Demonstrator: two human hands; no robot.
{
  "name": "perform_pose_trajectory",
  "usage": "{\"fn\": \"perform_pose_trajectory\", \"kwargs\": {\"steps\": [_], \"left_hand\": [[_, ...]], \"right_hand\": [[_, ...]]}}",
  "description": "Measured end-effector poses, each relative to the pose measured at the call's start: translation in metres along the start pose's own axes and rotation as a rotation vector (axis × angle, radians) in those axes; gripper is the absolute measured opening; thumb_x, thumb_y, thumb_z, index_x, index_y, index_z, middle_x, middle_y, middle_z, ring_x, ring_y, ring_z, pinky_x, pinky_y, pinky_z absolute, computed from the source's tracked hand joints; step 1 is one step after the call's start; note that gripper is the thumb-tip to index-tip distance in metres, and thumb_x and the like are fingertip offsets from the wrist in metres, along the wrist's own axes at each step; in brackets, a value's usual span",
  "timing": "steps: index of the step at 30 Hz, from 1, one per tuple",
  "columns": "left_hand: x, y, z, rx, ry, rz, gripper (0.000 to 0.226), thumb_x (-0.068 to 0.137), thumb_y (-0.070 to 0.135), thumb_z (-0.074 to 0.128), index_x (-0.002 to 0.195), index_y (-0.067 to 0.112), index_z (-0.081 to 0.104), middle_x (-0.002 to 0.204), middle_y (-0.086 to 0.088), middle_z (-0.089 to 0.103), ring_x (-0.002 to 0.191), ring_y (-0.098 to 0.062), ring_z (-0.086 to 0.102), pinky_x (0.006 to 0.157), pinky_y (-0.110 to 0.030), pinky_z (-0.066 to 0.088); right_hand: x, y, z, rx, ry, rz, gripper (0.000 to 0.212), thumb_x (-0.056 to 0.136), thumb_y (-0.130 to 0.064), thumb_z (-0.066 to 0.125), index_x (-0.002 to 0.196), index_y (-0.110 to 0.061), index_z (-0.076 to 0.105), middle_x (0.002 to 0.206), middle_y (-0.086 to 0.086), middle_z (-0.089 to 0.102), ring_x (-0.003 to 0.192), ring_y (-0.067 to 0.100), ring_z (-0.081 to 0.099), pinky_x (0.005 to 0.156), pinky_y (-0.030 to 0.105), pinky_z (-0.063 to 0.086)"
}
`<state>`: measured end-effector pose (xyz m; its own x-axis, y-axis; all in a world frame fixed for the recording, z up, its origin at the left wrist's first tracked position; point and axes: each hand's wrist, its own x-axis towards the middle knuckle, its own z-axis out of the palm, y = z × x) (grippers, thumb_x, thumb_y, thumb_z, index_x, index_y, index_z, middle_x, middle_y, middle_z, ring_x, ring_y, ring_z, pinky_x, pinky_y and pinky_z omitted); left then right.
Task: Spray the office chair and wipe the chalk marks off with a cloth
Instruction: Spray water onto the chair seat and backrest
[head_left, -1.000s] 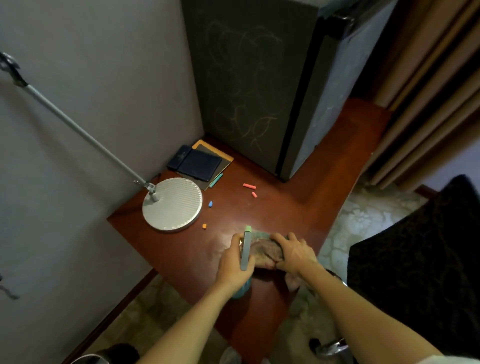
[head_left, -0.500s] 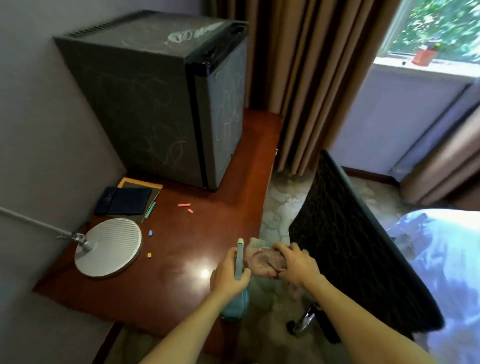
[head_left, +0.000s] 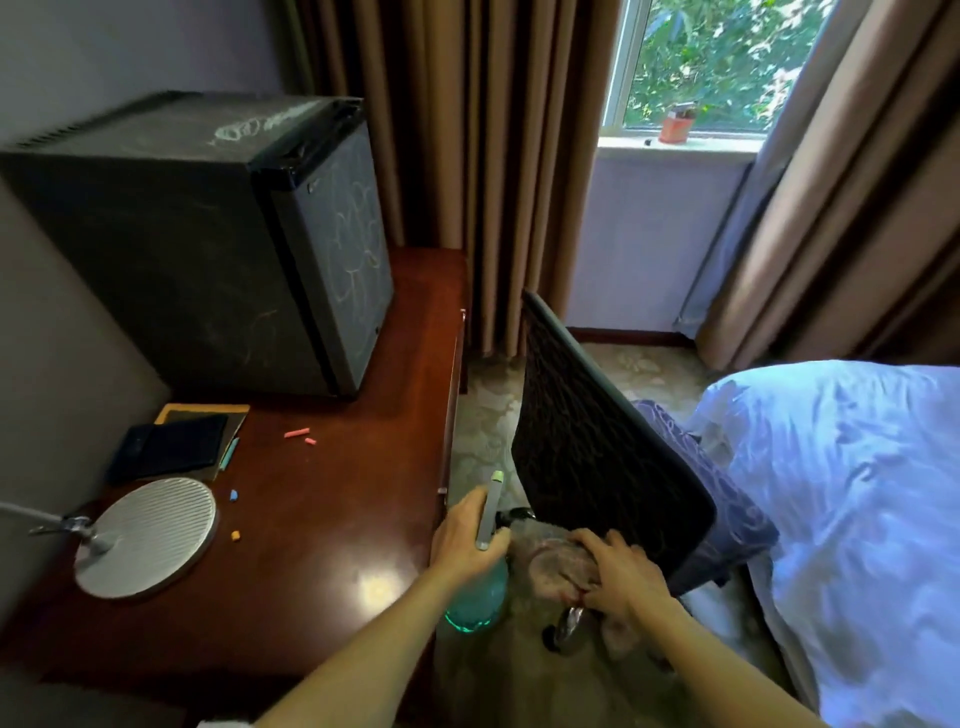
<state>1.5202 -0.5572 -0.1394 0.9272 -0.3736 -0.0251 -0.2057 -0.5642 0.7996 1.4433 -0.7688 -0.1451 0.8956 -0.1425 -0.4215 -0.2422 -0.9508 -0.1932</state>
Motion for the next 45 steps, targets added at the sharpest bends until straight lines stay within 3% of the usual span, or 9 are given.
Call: {"fn": "perform_pose_trajectory", "kwargs": {"steps": [3,9,13,17,23,27,30,36,45], "left_hand": [[-0.026,0.016,0.018,0.021,0.014,0.028,0.028,0.075,0.032,0.059,0.099,0.019,0.052,0.077,0.010,0.044,0.075,-0.026,0.055,0.059,-0.026,0.035],[-0.095,0.043,0.055,0.050,0.057,-0.010,0.022,0.079,0.019,0.066,0.090,0.025,0.048,0.069,0.013,0.044,0.059,-0.006,0.042,0.053,-0.014,0.027],[-0.136,0.058,0.069,0.057,0.106,-0.054,0.021,0.079,0.021,0.066,0.097,0.013,0.057,0.076,0.006,0.052,0.065,-0.012,0.048,0.055,-0.020,0.034],[-0.167,0.071,0.076,0.072,0.110,-0.069,0.022,0.079,0.023,0.065,0.098,0.015,0.057,0.082,0.001,0.057,0.073,-0.018,0.055,0.064,-0.033,0.044],[-0.194,0.082,0.072,0.097,0.093,-0.076,0.021,0.082,0.022,0.064,0.100,0.014,0.058,0.089,-0.003,0.061,0.079,-0.020,0.058,0.069,-0.034,0.045],[-0.204,0.083,0.072,0.126,0.099,-0.062,0.015,0.086,0.024,0.060,0.085,0.010,0.055,0.071,-0.001,0.055,0.066,-0.022,0.053,0.059,-0.032,0.036],[-0.212,0.083,0.074,0.188,0.113,-0.073,0.021,0.092,0.030,0.055,0.080,0.015,0.048,0.063,0.007,0.042,0.063,-0.019,0.048,0.063,-0.029,0.032],[-0.231,0.075,0.077,0.347,0.085,-0.107,0.020,0.095,0.037,0.047,0.086,0.020,0.046,0.081,0.001,0.054,0.083,-0.024,0.059,0.078,-0.034,0.038],[-0.264,0.041,0.075,0.305,-0.014,-0.121,0.015,0.091,0.037,0.050,0.092,0.023,0.053,0.083,0.007,0.057,0.081,-0.014,0.057,0.081,-0.031,0.036]], "right_hand": [[-0.025,0.027,0.008,0.018,0.023,-0.021,0.069,0.084,-0.045,0.061,0.141,-0.048,0.021,0.140,0.001,0.033,0.124,0.027,0.040,0.101,0.041,0.041],[-0.085,0.074,0.031,-0.003,-0.008,-0.091,0.071,0.084,-0.041,0.061,0.144,-0.041,0.022,0.142,0.003,0.032,0.124,0.029,0.040,0.103,0.039,0.042],[-0.120,0.096,0.043,-0.031,-0.025,-0.101,0.074,0.081,-0.041,0.063,0.143,-0.041,0.024,0.144,0.004,0.032,0.122,0.028,0.045,0.099,0.040,0.046],[-0.145,0.103,0.045,-0.045,-0.023,-0.112,0.072,0.080,-0.041,0.064,0.142,-0.041,0.026,0.140,0.005,0.036,0.121,0.028,0.046,0.098,0.039,0.047],[-0.172,0.093,0.045,-0.023,0.004,-0.115,0.071,0.081,-0.039,0.065,0.140,-0.039,0.027,0.136,0.007,0.038,0.117,0.032,0.048,0.094,0.043,0.049],[-0.188,0.088,0.054,-0.048,0.036,-0.111,0.070,0.080,-0.043,0.065,0.139,-0.041,0.027,0.132,0.007,0.040,0.115,0.030,0.049,0.094,0.042,0.049],[-0.199,0.087,0.058,-0.068,0.049,-0.088,0.070,0.080,-0.044,0.065,0.139,-0.040,0.027,0.128,0.006,0.042,0.112,0.028,0.050,0.090,0.039,0.050],[-0.219,0.092,0.063,-0.016,0.067,-0.061,0.068,0.078,-0.047,0.064,0.136,-0.045,0.027,0.128,0.004,0.044,0.108,0.026,0.052,0.086,0.037,0.052],[-0.230,0.088,0.068,-0.018,0.097,-0.051,0.070,0.077,-0.050,0.065,0.136,-0.046,0.026,0.124,0.002,0.043,0.108,0.024,0.050,0.086,0.038,0.052]]}}
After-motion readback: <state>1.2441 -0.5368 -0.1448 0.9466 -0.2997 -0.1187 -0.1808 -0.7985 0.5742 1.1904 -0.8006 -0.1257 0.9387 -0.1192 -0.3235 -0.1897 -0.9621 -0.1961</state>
